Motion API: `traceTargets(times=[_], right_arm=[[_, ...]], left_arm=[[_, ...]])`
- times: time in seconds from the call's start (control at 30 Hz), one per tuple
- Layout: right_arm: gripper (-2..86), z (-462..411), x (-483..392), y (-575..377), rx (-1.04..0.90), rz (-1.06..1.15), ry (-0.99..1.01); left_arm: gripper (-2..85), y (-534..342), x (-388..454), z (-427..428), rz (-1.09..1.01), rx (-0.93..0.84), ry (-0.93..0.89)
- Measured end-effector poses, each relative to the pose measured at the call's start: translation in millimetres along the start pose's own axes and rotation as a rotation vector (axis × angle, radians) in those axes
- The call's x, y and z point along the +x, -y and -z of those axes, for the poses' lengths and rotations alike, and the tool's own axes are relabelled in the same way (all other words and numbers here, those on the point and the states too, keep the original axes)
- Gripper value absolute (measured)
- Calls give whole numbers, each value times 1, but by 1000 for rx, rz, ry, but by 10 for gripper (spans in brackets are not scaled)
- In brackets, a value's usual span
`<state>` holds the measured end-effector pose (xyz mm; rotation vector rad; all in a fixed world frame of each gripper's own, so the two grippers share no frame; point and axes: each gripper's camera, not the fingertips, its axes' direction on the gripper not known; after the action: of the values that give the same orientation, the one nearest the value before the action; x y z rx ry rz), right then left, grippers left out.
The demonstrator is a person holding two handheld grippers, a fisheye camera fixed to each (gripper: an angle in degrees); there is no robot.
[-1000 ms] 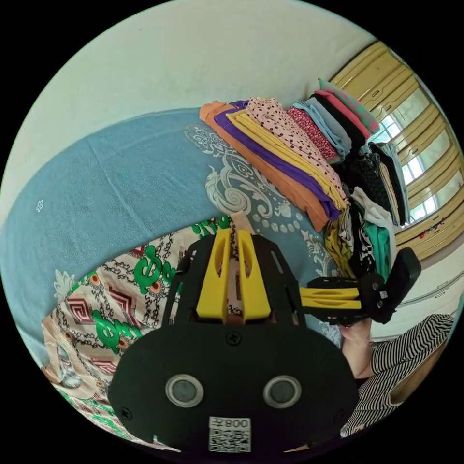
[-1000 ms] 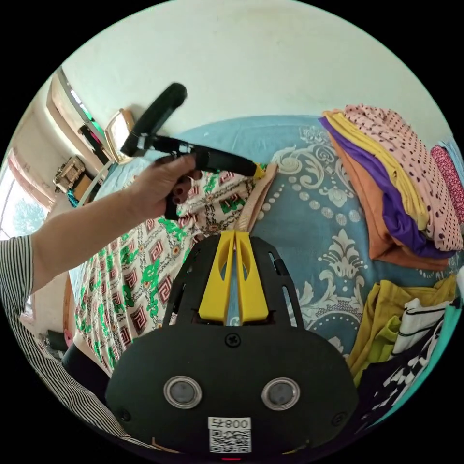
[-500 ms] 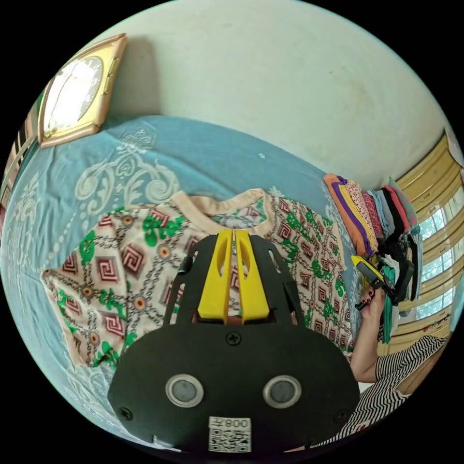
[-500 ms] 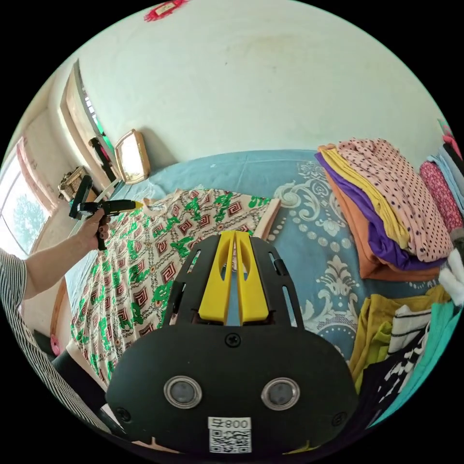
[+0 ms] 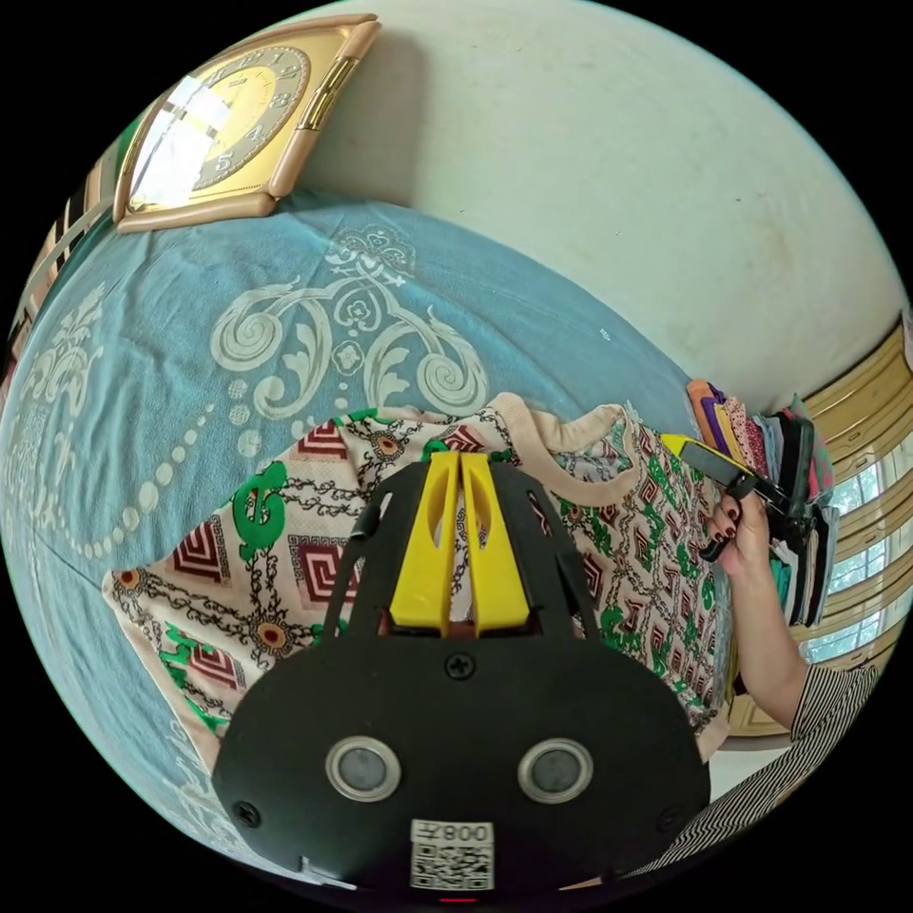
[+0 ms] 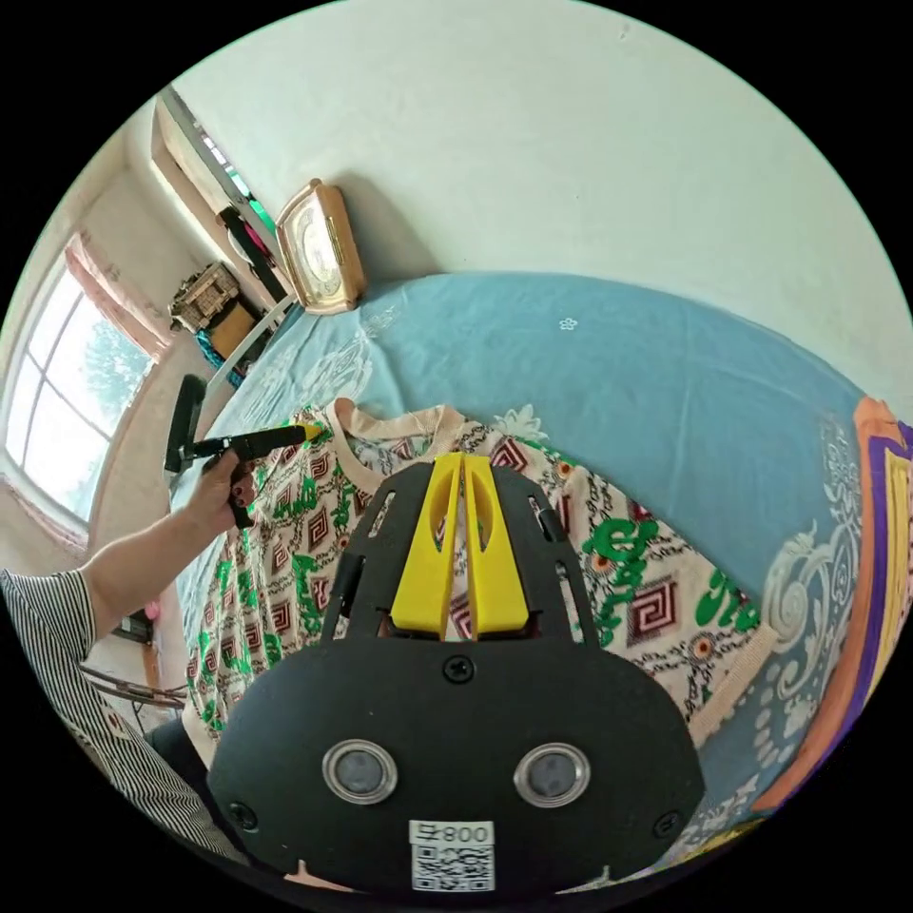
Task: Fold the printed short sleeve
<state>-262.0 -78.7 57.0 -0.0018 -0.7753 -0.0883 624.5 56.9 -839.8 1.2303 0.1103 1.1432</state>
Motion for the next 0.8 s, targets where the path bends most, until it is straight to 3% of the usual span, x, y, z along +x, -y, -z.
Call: traceTargets(times=[0.17, 0.43, 0.53, 0.63, 0.8], right_arm=[[0, -60, -4, 37, -90, 6, -116], [1, -51, 0, 44, -25, -24, -58], [1, -48, -8, 41, 4, 7, -41], [1, -68, -7, 49, -74, 7, -54], [1, -72, 14, 54, -88, -65, 12]], left_arm=[[2, 21, -3, 26, -27, 1, -12], [2, 25, 1, 78, -24, 90, -134], [2, 38, 10, 73, -43, 40, -101], [1, 49, 11, 63, -43, -5, -46], [2, 44, -4, 83, 25, 48, -140]])
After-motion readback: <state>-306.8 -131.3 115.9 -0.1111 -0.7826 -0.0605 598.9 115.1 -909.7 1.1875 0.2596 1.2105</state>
